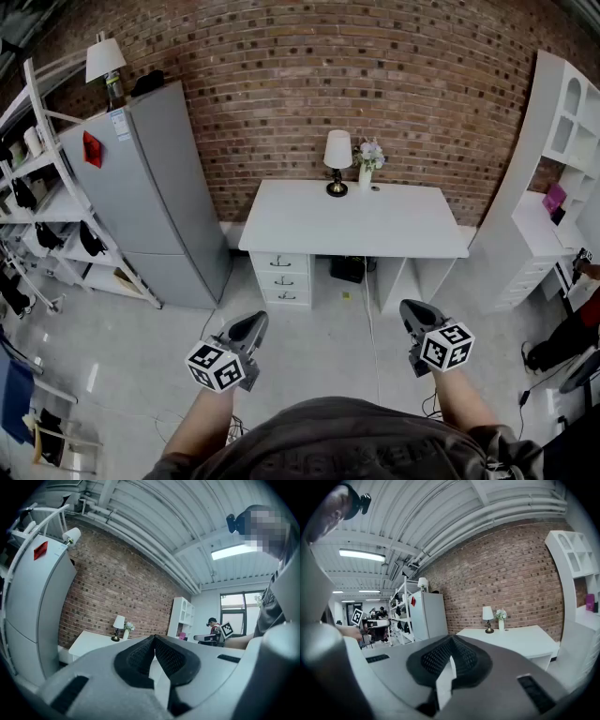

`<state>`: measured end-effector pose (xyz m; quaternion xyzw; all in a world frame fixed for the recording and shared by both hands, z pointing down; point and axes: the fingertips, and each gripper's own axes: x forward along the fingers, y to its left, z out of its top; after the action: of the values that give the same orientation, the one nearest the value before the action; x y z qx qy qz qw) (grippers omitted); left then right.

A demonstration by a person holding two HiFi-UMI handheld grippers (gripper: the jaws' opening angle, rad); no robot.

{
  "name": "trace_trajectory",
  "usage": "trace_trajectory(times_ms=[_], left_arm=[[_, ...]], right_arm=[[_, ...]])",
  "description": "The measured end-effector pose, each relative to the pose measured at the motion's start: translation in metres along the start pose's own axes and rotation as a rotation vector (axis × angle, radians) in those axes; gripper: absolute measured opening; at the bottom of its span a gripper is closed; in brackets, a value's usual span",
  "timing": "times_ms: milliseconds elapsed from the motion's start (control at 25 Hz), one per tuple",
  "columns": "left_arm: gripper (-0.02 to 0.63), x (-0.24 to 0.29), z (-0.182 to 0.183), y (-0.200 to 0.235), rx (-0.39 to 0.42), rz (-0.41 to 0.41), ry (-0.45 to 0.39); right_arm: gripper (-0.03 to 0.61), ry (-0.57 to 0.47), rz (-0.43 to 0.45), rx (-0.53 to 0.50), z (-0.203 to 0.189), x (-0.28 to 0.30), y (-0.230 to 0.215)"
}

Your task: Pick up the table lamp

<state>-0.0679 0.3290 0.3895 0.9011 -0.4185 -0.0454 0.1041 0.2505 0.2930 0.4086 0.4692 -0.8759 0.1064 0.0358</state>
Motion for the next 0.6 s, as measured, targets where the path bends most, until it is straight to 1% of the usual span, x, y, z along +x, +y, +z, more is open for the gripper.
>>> trace_trajectory(times_ms=[400,600], left_arm=[[0.005,0.011,-0.002,-0.018,0.002,0.017,-0.009],[0.005,0.027,-0.004,-0.036,0.005,0.028,-0.012]], right_arm=[[-0.008,-0.003,0.012,0.006,0.0,-0.012,-0.018],[-0.008,-0.018,0.053,0.002,0.006,-0.022,-0.029]])
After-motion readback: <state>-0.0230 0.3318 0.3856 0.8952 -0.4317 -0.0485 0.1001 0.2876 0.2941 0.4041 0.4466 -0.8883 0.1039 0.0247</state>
